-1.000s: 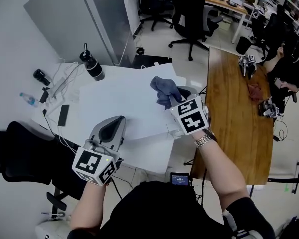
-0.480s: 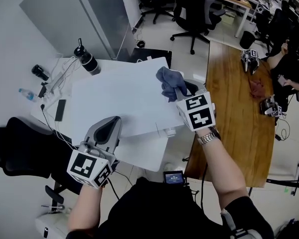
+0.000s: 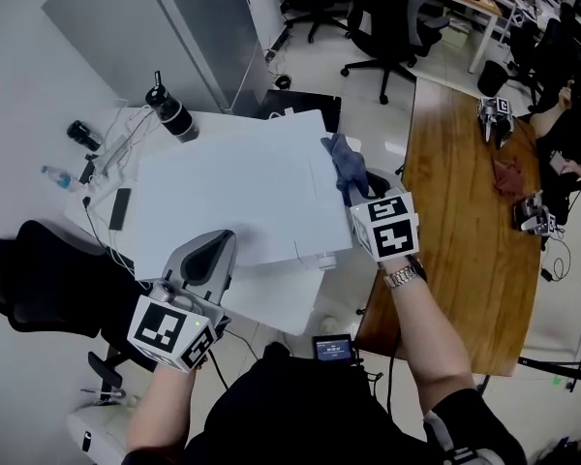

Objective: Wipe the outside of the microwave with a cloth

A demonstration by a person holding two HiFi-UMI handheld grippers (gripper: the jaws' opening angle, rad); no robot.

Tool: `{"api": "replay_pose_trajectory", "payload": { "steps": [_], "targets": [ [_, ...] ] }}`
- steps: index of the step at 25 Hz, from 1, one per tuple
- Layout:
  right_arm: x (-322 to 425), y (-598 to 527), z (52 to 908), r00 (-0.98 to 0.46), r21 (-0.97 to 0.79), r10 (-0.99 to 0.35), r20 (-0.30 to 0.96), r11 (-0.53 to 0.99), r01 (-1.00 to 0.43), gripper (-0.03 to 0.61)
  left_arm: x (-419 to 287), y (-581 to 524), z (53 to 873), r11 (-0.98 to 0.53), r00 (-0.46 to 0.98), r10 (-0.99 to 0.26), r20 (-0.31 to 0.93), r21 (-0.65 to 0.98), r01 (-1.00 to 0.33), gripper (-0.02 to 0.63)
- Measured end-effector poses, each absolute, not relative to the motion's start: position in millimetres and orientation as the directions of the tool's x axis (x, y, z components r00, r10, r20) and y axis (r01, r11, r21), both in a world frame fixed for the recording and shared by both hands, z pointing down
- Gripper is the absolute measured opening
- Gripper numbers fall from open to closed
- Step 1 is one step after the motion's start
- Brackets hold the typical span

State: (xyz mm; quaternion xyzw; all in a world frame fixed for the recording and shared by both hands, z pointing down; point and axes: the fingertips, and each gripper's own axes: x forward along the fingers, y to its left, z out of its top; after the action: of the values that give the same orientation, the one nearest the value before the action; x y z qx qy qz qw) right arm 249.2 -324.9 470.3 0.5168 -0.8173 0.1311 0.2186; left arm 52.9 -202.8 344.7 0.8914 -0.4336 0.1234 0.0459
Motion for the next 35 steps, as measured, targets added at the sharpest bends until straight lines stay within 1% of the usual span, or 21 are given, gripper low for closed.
{"api": "replay_pose_trajectory", "payload": {
  "steps": [16,27,35],
  "targets": [
    [254,-324,572,-0.409,-0.107,-0.700,0.586,0.434,-0.895,0.074,61,-203,352,-0.600,0.563,-0.775,0.287,-0.051,-0.799,0.005],
    [254,-317,627,-0.408,-0.140,-0.620,0.670,0.434,-0.890,0.074,60,-197,357,-0.574,0.533,-0.789,0.305,-0.055,-0.817,0.005],
    [255,-308,656,-0.396,-0.144,-0.557,0.730,0.441,-0.886,0.074,77,-193,358,-0.591,0.550,-0.776,0.309,-0.053,-0.805,0.005]
  ]
}}
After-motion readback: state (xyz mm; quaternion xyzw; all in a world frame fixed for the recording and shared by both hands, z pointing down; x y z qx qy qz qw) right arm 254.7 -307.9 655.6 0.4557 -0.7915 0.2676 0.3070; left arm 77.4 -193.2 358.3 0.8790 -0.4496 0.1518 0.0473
